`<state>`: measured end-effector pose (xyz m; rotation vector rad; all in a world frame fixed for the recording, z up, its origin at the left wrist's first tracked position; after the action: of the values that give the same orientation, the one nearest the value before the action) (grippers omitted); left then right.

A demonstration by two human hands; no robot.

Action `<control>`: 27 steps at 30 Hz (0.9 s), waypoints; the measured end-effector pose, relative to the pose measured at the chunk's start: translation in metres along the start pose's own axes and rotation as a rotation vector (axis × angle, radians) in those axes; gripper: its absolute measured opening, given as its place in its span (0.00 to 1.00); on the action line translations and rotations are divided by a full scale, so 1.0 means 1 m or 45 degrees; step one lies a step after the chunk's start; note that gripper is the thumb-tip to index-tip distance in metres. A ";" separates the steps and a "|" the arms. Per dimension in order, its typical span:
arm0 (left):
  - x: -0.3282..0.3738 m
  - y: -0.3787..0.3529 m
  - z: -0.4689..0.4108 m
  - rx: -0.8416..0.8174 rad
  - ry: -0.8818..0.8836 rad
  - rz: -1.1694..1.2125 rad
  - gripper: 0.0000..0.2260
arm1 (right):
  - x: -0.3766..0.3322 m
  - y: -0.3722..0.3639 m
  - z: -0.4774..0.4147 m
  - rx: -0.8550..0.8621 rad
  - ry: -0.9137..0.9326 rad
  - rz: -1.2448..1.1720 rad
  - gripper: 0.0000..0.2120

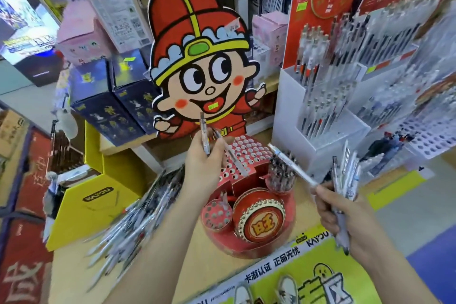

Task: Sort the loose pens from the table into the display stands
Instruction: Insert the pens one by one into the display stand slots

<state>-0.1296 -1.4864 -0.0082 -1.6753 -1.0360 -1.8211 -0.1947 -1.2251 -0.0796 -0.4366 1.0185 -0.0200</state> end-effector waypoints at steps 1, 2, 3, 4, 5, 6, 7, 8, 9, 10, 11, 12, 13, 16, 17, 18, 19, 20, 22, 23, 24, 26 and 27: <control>0.001 -0.004 -0.002 -0.023 -0.032 -0.021 0.03 | 0.003 -0.001 0.000 0.011 -0.006 0.009 0.45; 0.002 -0.008 -0.004 -0.046 -0.051 -0.038 0.03 | 0.006 -0.001 0.000 0.014 -0.011 0.020 0.43; 0.001 -0.011 -0.007 -0.069 -0.069 -0.056 0.02 | 0.009 -0.002 0.000 0.015 -0.012 0.041 0.42; 0.000 -0.015 -0.009 -0.096 -0.095 -0.089 0.02 | 0.010 -0.003 0.001 0.009 -0.010 0.062 0.41; -0.001 -0.018 -0.010 -0.123 -0.131 -0.140 0.02 | 0.011 -0.004 0.001 0.006 -0.006 0.080 0.40; -0.002 -0.021 -0.010 -0.156 -0.171 -0.207 0.03 | 0.012 -0.004 0.001 0.006 -0.004 0.089 0.39; -0.004 -0.024 -0.010 -0.192 -0.209 -0.266 0.04 | 0.013 -0.004 0.001 0.010 -0.003 0.094 0.38; -0.003 -0.026 -0.010 -0.222 -0.240 -0.313 0.05 | 0.012 -0.005 0.000 0.013 -0.002 0.099 0.37; -0.004 -0.027 -0.010 -0.244 -0.272 -0.356 0.05 | 0.012 -0.006 -0.001 0.017 -0.003 0.105 0.37; -0.001 -0.028 -0.009 -0.265 -0.311 -0.400 0.05 | 0.011 -0.006 -0.002 0.019 -0.003 0.106 0.36; 0.001 -0.031 -0.009 -0.296 -0.353 -0.444 0.05 | 0.010 -0.007 -0.003 0.021 -0.001 0.106 0.37; 0.004 -0.035 -0.006 -0.344 -0.404 -0.483 0.04 | 0.009 -0.008 -0.004 0.021 0.005 0.104 0.38; 0.008 -0.039 -0.003 -0.392 -0.462 -0.513 0.03 | 0.008 -0.010 -0.005 0.021 0.011 0.099 0.39; 0.013 -0.043 -0.002 -0.414 -0.547 -0.594 0.08 | 0.003 -0.013 -0.008 0.019 0.021 0.070 0.38; 0.013 -0.043 -0.005 -0.396 -0.539 -0.631 0.06 | 0.002 -0.014 -0.009 0.015 0.025 0.070 0.37; 0.014 -0.043 -0.008 -0.373 -0.538 -0.683 0.05 | 0.001 -0.015 -0.009 0.009 0.028 0.069 0.36; 0.015 -0.043 -0.011 -0.358 -0.554 -0.731 0.06 | 0.000 -0.016 -0.010 0.000 0.030 0.061 0.34; 0.017 -0.045 -0.011 -0.352 -0.569 -0.763 0.06 | -0.001 -0.018 -0.010 -0.012 0.028 0.044 0.31; 0.021 -0.048 -0.010 -0.339 -0.590 -0.805 0.06 | -0.001 -0.022 -0.009 -0.035 0.007 -0.007 0.30; 0.020 -0.048 -0.010 -0.326 -0.575 -0.814 0.06 | 0.001 -0.024 -0.009 -0.047 -0.016 -0.037 0.31; 0.019 -0.047 -0.010 -0.311 -0.539 -0.809 0.07 | 0.003 -0.027 -0.008 -0.061 -0.049 -0.072 0.31; 0.016 -0.044 -0.013 -0.298 -0.425 -0.773 0.09 | 0.010 -0.034 -0.007 -0.097 -0.134 -0.157 0.29; 0.012 -0.043 -0.015 -0.313 -0.350 -0.742 0.09 | 0.014 -0.037 -0.006 -0.119 -0.175 -0.200 0.28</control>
<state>-0.1735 -1.4699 -0.0051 -1.9512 -1.6057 -2.1829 -0.1852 -1.2644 -0.0800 -0.5952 0.8503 -0.0824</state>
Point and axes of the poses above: each hand's wrist, its own z-axis away from the middle knuckle, its own y-axis out of the back of the hand, x = y × z, the point moved 9 cm from there along -z, towards the middle knuckle, and after that the axes turned 8 degrees about x, right-handed, at the moved point
